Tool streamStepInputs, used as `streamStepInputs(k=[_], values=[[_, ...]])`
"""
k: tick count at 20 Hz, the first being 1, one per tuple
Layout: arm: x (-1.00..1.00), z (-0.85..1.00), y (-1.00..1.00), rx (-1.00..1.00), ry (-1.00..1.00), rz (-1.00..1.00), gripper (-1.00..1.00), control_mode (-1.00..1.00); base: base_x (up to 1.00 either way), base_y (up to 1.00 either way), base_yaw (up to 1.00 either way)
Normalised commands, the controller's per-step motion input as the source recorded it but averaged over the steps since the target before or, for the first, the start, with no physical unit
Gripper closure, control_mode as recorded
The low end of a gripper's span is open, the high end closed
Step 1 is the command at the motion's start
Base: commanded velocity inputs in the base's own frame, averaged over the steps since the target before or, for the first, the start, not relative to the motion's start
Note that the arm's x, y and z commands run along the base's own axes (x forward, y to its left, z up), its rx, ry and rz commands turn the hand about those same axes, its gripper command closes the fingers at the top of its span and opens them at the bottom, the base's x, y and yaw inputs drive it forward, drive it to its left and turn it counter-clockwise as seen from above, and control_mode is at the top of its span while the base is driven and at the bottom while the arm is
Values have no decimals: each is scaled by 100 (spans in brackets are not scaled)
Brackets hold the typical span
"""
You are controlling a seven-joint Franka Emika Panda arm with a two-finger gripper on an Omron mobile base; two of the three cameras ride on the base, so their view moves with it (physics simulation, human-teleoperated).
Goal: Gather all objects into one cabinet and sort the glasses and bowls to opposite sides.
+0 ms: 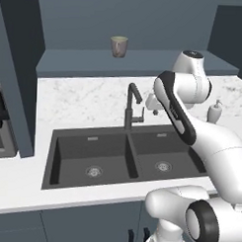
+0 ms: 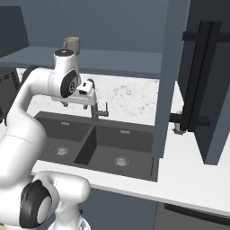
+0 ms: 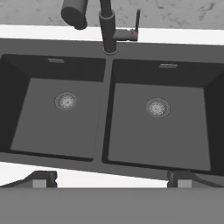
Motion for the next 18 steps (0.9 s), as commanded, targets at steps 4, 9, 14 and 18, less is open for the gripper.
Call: streamStepInputs(k=[4,9,14,18], values=[[0,0,0,0,0,0,-100,-100,0,0,0],[0,0,2,4,-3,2,-100,-100,0,0,0],[0,30,33,29,-18,12,-100,-100,0,0,0],[0,59,41,13,-18,7,-100,-100,0,0,0]])
